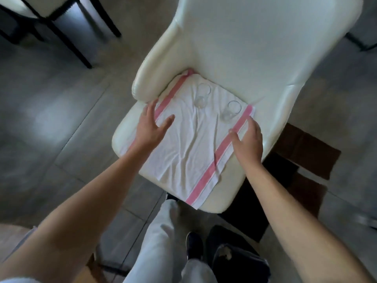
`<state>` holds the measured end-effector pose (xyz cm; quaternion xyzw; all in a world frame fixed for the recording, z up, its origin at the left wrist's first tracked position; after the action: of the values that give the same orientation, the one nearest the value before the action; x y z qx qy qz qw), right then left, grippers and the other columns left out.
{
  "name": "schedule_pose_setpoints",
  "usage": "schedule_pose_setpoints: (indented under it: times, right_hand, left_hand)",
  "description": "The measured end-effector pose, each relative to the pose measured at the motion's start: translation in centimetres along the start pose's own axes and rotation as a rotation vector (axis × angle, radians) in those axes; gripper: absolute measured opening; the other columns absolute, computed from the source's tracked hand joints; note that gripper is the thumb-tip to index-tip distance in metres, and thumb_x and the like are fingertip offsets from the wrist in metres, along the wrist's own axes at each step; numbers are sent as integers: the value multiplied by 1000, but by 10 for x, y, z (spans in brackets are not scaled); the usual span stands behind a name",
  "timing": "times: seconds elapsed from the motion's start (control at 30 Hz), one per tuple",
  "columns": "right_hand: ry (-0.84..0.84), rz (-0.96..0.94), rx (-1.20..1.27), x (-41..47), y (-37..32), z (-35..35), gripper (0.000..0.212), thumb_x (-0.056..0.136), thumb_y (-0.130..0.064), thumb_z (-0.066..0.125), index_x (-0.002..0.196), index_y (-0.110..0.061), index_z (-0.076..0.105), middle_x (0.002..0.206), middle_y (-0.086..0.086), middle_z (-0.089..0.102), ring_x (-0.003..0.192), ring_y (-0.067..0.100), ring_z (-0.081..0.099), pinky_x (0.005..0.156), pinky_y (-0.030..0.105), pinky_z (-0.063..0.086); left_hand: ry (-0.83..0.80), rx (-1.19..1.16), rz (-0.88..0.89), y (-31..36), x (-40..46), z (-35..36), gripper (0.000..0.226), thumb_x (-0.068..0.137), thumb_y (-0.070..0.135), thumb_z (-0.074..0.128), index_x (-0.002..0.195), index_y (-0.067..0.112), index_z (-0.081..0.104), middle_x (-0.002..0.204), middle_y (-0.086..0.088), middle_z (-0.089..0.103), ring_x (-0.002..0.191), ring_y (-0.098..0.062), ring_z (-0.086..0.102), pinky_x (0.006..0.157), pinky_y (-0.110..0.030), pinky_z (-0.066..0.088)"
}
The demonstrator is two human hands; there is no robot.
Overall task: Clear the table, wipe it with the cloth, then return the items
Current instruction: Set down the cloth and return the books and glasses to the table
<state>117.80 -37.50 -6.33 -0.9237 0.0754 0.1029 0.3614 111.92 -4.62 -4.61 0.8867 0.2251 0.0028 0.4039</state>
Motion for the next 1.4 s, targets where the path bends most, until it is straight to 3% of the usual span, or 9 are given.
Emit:
schedule_pose_setpoints:
  times: [0.13, 0.27, 0.37, 0.5, 0.7, 0.87, 1.03, 1.23, 1.4]
  right_hand:
    - [2, 85, 13, 49, 20, 29, 84, 95, -45, 69, 161, -16, 27, 166, 7, 32, 152, 26, 32, 120, 39, 33]
    - [14, 137, 18, 96, 32, 52, 88, 92, -45, 72, 162, -20, 24, 165, 5, 34, 149, 25, 37, 119, 40, 36]
    - [4, 137, -39, 126, 40, 66, 92, 89, -48, 73, 163, -26, 22, 165, 0, 35, 146, 25, 41, 116, 43, 40]
    - [-44, 171, -45, 142, 48, 86, 100, 85, -49, 79, 163, -25, 21, 168, -4, 29, 147, 25, 41, 120, 44, 36]
    - [-8, 273, -33, 147, 54, 94, 96, 79, -52, 80, 159, -36, 29, 153, -10, 52, 138, 26, 52, 110, 40, 46]
    - [37, 280, -8, 154, 48, 91, 74, 83, -39, 80, 148, -30, 46, 146, -11, 58, 131, 21, 58, 110, 37, 44]
    - [30, 249, -12, 149, 36, 84, 67, 82, -39, 82, 141, -30, 50, 137, -13, 63, 117, 16, 64, 95, 30, 48]
    - [65, 183, 91, 118, 8, 49, 67, 81, -39, 84, 139, -30, 51, 131, -15, 64, 115, 13, 63, 100, 33, 50]
    - [105, 89, 165, 68, -28, 6, 68, 77, -43, 85, 135, -30, 52, 135, -17, 61, 123, 9, 59, 106, 33, 48]
  left_hand:
    - [-77, -3, 32, 2, 67, 51, 86, 90, 63, 68, 158, 23, 33, 160, -1, 42, 144, -20, 42, 114, -33, 35]
    - [-198, 46, 62, 4, 133, 103, 102, 81, 74, 67, 160, 25, 27, 166, 1, 33, 151, -20, 34, 122, -45, 34]
    - [-239, 96, 93, 11, 172, 139, 104, 83, 66, 73, 162, 19, 26, 168, -1, 28, 153, -19, 29, 123, -33, 25]
    - [-308, 55, 105, 13, 203, 177, 103, 79, 59, 81, 159, 19, 31, 166, -3, 33, 151, -21, 33, 122, -35, 30]
    - [-353, 134, 82, 10, 213, 202, 85, 84, 52, 79, 153, 22, 40, 151, -3, 54, 138, -24, 49, 108, -33, 39]
    - [-334, 167, 116, 10, 213, 200, 74, 85, 53, 78, 144, 22, 47, 141, 1, 62, 125, -22, 59, 88, -27, 40]
    - [-284, 117, 114, 6, 206, 184, 74, 84, 53, 78, 143, 19, 49, 136, 1, 64, 123, -21, 61, 96, -31, 48]
    - [-198, 30, 163, 28, 168, 136, 73, 82, 55, 79, 140, 19, 54, 130, 3, 69, 118, -15, 64, 93, -25, 48]
    - [-159, -48, 207, 49, 113, 72, 79, 75, 66, 77, 136, 20, 59, 118, 7, 73, 101, -7, 70, 94, -35, 57]
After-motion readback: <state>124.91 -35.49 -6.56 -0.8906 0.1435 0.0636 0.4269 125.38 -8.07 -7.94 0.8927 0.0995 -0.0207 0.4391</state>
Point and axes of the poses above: each hand's wrist, its own x-axis towards the middle knuckle, its own z-axis out of the palm, y = z × x, the point moved 7 cm from there along x, towards the middle knuckle
